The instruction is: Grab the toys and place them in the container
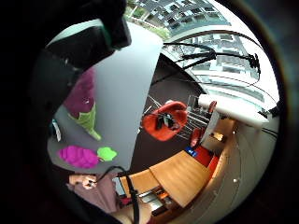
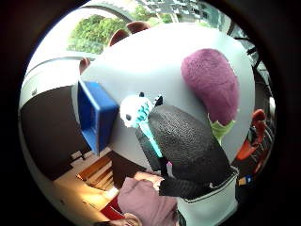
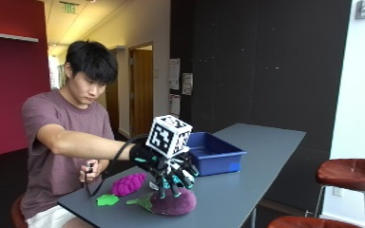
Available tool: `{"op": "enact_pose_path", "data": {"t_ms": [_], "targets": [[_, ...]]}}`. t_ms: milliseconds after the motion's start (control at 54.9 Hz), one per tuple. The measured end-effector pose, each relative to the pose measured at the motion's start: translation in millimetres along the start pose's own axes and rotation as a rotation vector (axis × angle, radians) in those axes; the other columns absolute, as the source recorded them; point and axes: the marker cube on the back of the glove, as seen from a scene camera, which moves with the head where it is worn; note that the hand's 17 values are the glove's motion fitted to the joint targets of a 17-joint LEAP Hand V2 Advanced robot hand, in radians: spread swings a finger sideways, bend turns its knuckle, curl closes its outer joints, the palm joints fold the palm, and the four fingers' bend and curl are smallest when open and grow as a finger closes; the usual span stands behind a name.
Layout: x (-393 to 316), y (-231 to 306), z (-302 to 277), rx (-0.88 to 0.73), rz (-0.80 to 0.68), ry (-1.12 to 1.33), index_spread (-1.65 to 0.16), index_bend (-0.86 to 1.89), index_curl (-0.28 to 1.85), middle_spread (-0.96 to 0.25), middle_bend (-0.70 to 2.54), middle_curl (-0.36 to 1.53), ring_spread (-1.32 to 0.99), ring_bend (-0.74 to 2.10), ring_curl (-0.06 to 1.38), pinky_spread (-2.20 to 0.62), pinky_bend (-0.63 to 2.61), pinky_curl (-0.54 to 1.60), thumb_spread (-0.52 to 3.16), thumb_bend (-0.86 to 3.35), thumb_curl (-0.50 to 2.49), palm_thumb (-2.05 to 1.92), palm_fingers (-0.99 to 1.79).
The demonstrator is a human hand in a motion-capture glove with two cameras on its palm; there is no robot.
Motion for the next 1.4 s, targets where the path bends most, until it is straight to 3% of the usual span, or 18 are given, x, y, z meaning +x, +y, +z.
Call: {"op": "enact_pose_path", "data": {"t_ms": [182,328,382,401,473,637,710,874,1111,1402], "targets": [[-3,-28,74,-0.101,0.097,-0.066,-0.11,-0.02,0.07,0.12,0.15,0.23,0.05,0.72,0.26,0.01,1.24,0.42,1.25,-0.05,0.13,-0.06,-0.21],[-4,-36,85,0.085,0.117,-0.043,-0.11,-0.04,0.02,0.12,0.32,0.3,-0.01,1.02,0.35,-0.07,1.31,0.43,1.22,0.01,0.2,0.06,0.01],[-7,-37,85,0.148,0.085,-0.007,-0.12,-0.03,0.0,0.07,0.47,0.34,-0.08,1.12,0.36,-0.16,1.33,0.41,1.2,0.03,0.22,0.11,0.21],[-8,-36,84,0.164,0.071,0.0,-0.12,-0.03,-0.01,0.04,0.52,0.36,-0.13,1.21,0.39,-0.21,1.37,0.42,1.2,0.03,0.23,0.13,0.4],[-10,-37,84,0.204,0.045,-0.012,-0.12,0.01,-0.02,-0.02,0.63,0.4,-0.21,1.32,0.41,-0.3,1.38,0.4,1.2,0.06,0.26,0.21,0.58],[-7,-34,89,0.167,0.011,-0.214,-0.16,0.14,-0.01,-0.16,0.82,0.5,-0.31,1.42,0.46,-0.36,1.32,0.4,1.19,0.18,0.37,0.49,0.83],[-8,-27,86,0.203,-0.004,-0.179,-0.18,0.17,-0.01,-0.2,0.89,0.54,-0.32,1.42,0.48,-0.37,1.31,0.41,1.08,0.2,0.44,0.58,0.88],[-16,3,53,0.249,-0.06,-0.062,-0.26,0.37,0.01,-0.25,1.0,0.63,-0.34,1.39,0.5,-0.36,1.15,0.39,0.86,0.17,0.54,0.64,1.08],[-55,74,-47,0.34,-0.155,0.003,-0.33,0.56,0.01,-0.27,1.02,0.71,-0.34,1.36,0.52,-0.37,1.09,0.4,0.65,0.15,0.67,0.69,1.08],[-151,141,-146,0.514,-0.3,0.09,-0.38,0.68,-0.01,-0.29,1.0,0.78,-0.35,1.36,0.54,-0.37,1.08,0.43,0.52,0.1,0.79,0.68,1.06]]}}
